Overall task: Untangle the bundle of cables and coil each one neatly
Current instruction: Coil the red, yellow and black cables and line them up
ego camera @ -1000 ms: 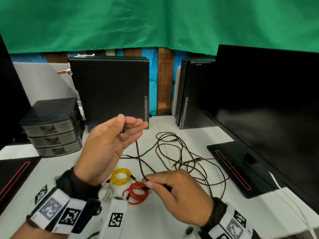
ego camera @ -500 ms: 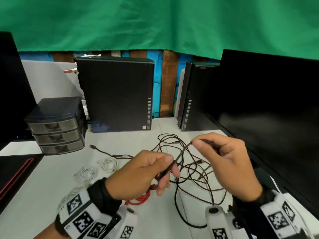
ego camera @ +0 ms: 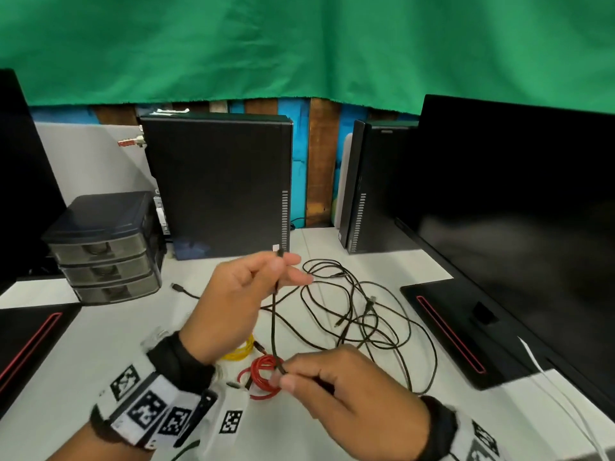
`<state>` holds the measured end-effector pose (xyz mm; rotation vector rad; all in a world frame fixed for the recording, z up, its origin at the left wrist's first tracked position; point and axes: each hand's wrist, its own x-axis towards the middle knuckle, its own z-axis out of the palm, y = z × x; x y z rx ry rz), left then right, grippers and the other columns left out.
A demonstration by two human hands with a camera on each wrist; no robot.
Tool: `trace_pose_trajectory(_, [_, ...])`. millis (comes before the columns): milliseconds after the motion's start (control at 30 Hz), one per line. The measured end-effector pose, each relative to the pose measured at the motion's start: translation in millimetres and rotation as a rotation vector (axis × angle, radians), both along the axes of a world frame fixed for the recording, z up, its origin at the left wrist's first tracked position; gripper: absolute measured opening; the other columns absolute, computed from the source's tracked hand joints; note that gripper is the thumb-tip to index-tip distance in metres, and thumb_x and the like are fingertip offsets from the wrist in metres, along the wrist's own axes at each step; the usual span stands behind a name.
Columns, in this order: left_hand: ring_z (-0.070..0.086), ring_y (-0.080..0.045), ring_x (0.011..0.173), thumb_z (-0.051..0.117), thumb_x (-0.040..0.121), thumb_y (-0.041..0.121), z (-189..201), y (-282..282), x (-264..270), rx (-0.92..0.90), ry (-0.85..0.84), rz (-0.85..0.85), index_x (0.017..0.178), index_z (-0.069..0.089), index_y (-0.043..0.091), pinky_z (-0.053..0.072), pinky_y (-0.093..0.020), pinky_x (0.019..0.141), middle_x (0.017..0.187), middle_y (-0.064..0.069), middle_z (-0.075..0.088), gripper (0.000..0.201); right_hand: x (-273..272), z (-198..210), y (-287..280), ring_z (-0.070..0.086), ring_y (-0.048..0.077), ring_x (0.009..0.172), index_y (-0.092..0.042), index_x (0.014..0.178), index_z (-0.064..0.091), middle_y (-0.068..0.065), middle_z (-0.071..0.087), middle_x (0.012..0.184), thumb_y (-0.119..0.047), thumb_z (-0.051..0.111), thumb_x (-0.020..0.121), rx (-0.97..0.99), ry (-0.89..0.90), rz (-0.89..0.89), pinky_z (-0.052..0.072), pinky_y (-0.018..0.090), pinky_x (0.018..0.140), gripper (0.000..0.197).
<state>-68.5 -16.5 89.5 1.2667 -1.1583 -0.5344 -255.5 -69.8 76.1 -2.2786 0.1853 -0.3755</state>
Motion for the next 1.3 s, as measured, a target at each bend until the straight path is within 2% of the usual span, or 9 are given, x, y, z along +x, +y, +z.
trace_pose_trajectory(100, [0.067, -0.002, 0.105, 0.048, 0.101, 0.031, -7.3, 0.7, -6.7, 0.092, -0.3, -0.053, 0.094, 0.077, 0.018, 0.049, -0.03, 0.099, 0.099, 0.011, 0.076, 0.033, -12.5, 24.4, 1.1, 0.05, 0.014, 0.059, -0.021, 0.1, 0.068, 0.002, 0.055, 0.066, -0.032, 0.048, 0.103, 0.041, -0.082, 0.001, 0.044, 0.026, 0.059, 0.024])
trace_pose_trajectory(200, [0.069, -0.006, 0.084, 0.039, 0.106, 0.032, -6.4, 3.4, -16.8, 0.182, -0.278, -0.245, 0.095, 0.073, 0.011, 0.05, -0.023, 0.087, 0.08, 0.0, 0.075, 0.041, -22.8, 34.7, -17.3, 0.047, 0.01, 0.058, -0.018, 0.094, 0.071, -0.003, 0.054, 0.066, -0.032, 0.05, 0.102, 0.039, -0.292, -0.127, 0.042, 0.023, 0.057, 0.027])
trace_pose_trajectory(400, [0.065, -0.014, 0.059, 0.044, 0.102, 0.033, 4.3, 12.1, -30.0, 0.144, 0.216, -0.598, 0.109, 0.074, 0.014, 0.05, -0.035, 0.096, 0.061, 0.004, 0.058, 0.035, -21.8, 20.3, -66.7, 0.055, 0.005, 0.062, -0.024, 0.083, 0.077, 0.004, 0.068, 0.071, -0.023, 0.067, 0.087, 0.16, -0.463, -0.386, 0.046, 0.017, 0.061, 0.011])
trace_pose_trajectory(633, [0.072, -0.024, 0.083, 0.048, 0.093, 0.026, 6.5, -1.3, -21.8, -0.066, 0.631, -0.246, 0.116, 0.067, 0.0, 0.056, -0.029, 0.087, 0.069, -0.003, 0.06, 0.039, 8.7, -29.3, -30.9, 0.04, 0.008, 0.056, -0.01, 0.088, 0.072, -0.004, 0.05, 0.059, -0.031, 0.056, 0.101, 0.091, -0.117, -0.188, 0.039, 0.026, 0.057, 0.029])
trace_pose_trajectory(767, [0.073, -0.021, 0.095, 0.046, 0.101, 0.034, -5.9, -8.3, -2.7, -0.01, 0.108, 0.033, 0.101, 0.068, -0.001, 0.048, -0.039, 0.1, 0.078, 0.009, 0.071, 0.041, 4.7, -19.4, -14.2, 0.051, 0.009, 0.06, -0.014, 0.099, 0.067, -0.01, 0.054, 0.063, -0.028, 0.047, 0.104, -0.072, -0.018, -0.112, 0.043, 0.024, 0.061, 0.025])
trace_pose_trajectory(867, [0.069, -0.007, 0.102, 0.041, 0.102, 0.041, -13.7, -4.6, 5.5, 0.113, -0.404, 0.065, 0.078, 0.068, 0.033, 0.05, -0.042, 0.099, 0.09, 0.009, 0.075, 0.037, -9.9, 9.0, -18.2, 0.05, 0.005, 0.059, -0.018, 0.101, 0.069, -0.014, 0.055, 0.064, -0.023, 0.051, 0.104, -0.061, -0.078, -0.144, 0.037, 0.014, 0.06, 0.019])
trace_pose_trajectory(933, [0.069, -0.008, 0.095, 0.038, 0.103, 0.041, -14.7, -1.5, -1.5, 0.238, -0.482, -0.068, 0.083, 0.066, 0.047, 0.051, -0.042, 0.095, 0.086, 0.005, 0.075, 0.036, -18.4, 23.6, -27.3, 0.054, 0.007, 0.062, -0.021, 0.098, 0.072, -0.01, 0.062, 0.069, -0.023, 0.055, 0.102, -0.101, -0.179, -0.224, 0.042, 0.018, 0.061, 0.017])
trace_pose_trajectory(1100, [0.07, -0.016, 0.073, 0.039, 0.105, 0.032, 2.8, 9.6, -21.8, 0.287, -0.007, -0.541, 0.114, 0.069, 0.01, 0.05, -0.035, 0.096, 0.07, 0.006, 0.065, 0.038, -23.6, 22.9, -65.2, 0.066, 0.019, 0.074, -0.026, 0.088, 0.077, 0.001, 0.073, 0.08, -0.019, 0.065, 0.093, -0.001, -0.418, -0.455, 0.055, 0.037, 0.071, 0.015])
trace_pose_trajectory(1300, [0.066, -0.016, 0.069, 0.053, 0.099, 0.033, 13.7, 15.2, -15.2, 0.024, 0.33, -0.615, 0.123, 0.068, 0.007, 0.048, -0.042, 0.105, 0.07, 0.004, 0.052, 0.039, 1.0, -13.4, -46.7, 0.058, 0.004, 0.059, -0.021, 0.088, 0.077, -0.015, 0.066, 0.065, -0.021, 0.059, 0.101, 0.155, -0.23, -0.285, 0.049, 0.023, 0.062, 0.022])
